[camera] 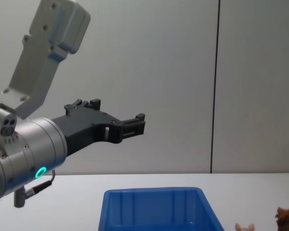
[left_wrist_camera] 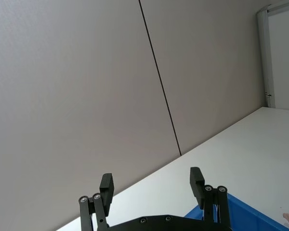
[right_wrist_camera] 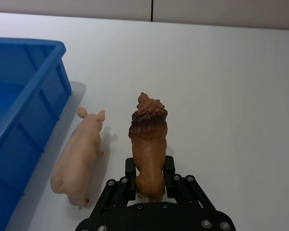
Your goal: Pick up the two dolls from the table and place them into the box.
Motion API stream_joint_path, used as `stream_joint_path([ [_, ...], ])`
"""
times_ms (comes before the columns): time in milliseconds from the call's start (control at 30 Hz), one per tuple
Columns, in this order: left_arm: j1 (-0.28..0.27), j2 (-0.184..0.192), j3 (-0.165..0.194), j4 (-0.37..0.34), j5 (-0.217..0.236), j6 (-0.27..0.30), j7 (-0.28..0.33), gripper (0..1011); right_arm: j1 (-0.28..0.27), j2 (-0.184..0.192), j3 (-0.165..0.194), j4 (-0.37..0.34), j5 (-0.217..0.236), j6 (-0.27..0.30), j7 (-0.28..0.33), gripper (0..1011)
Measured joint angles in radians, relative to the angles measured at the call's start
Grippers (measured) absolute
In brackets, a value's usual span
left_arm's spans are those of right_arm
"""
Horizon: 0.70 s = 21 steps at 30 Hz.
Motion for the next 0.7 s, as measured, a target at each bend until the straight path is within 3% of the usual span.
stream_joint_path([
  [367, 0.000, 0.000, 0.000, 0.000, 0.000, 0.000, 0.000, 1001, -0.015, 0.006, 0.002, -0.056, -0.033, -0.062, -0.001, 320],
  [700, 0.000, 0.000, 0.000, 0.000, 0.000, 0.000, 0.000, 1001, -0.012, 0.009, -0.002, -0.105, -0.070, -0.130, 0.062, 319],
])
